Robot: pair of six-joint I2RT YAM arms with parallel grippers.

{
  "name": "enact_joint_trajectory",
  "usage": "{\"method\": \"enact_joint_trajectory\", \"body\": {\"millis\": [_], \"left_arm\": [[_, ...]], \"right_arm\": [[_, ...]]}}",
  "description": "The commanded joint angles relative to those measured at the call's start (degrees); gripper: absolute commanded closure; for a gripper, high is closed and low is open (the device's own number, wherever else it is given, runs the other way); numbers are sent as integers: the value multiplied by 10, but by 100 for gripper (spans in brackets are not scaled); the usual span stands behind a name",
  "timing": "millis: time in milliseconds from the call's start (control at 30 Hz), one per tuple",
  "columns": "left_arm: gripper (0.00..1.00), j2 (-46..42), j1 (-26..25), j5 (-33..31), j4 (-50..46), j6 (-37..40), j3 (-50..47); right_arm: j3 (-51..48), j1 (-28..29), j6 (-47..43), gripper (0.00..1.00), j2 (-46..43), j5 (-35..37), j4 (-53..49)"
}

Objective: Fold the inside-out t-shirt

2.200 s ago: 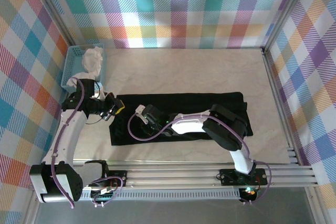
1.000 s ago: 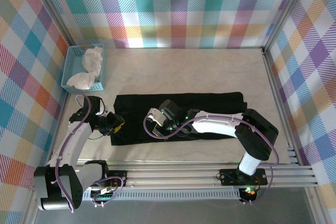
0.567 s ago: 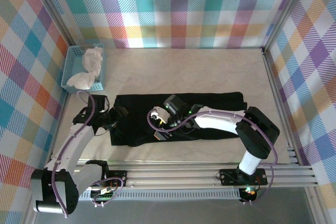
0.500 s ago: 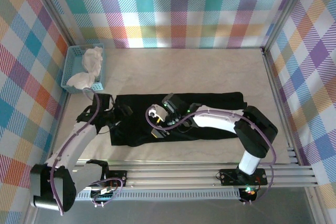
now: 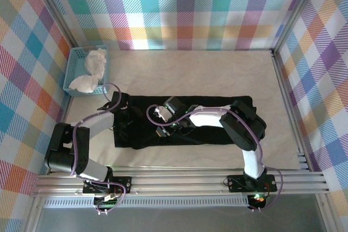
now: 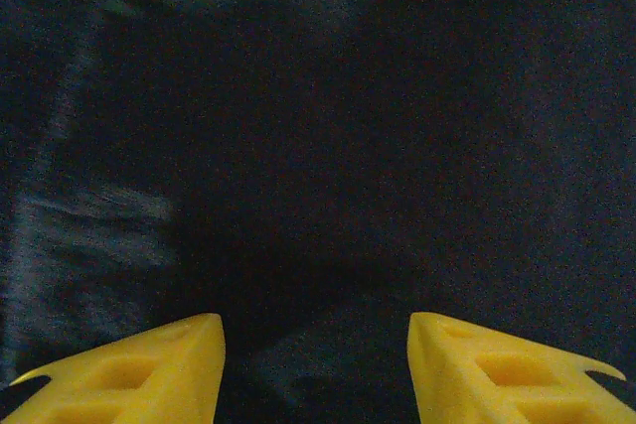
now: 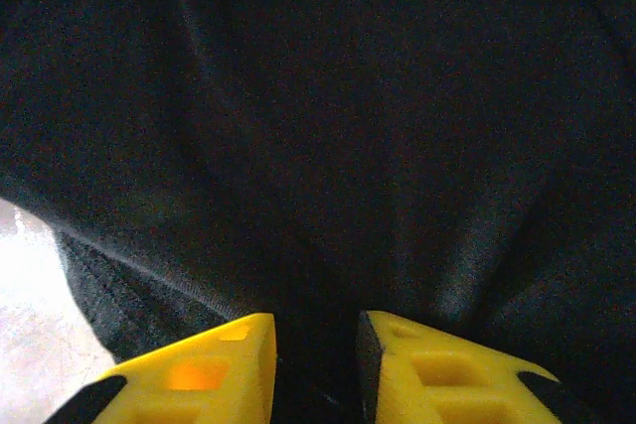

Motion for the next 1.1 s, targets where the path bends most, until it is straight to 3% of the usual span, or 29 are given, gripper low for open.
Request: {"method": "enact_joint_trajectory", "body": {"millis": [0, 133, 333, 467, 767, 967, 1067], "left_arm": [[45, -31, 16, -72, -13, 35, 17], [25, -93, 40, -140, -59, 63, 15], [0, -19, 54, -85, -97, 111, 66], [0, 31, 51, -42, -79, 146, 89], [0, 104, 21, -2, -73, 159, 100], [3, 70, -37, 74, -22, 141, 57], [5, 59, -64, 71, -22, 141, 45]], "right_arm": [[-16, 0, -21, 65, -12, -2, -54], [-33, -3, -18, 51, -69, -45, -13], [-44, -9, 5, 31, -112, -71, 40], [-46, -23, 5, 26, -117, -84, 41], [-79, -37, 16, 25, -129, -90, 58], [-88, -41, 17, 25, -134, -79, 56], [-83, -44, 19, 25, -127, -81, 55]]}}
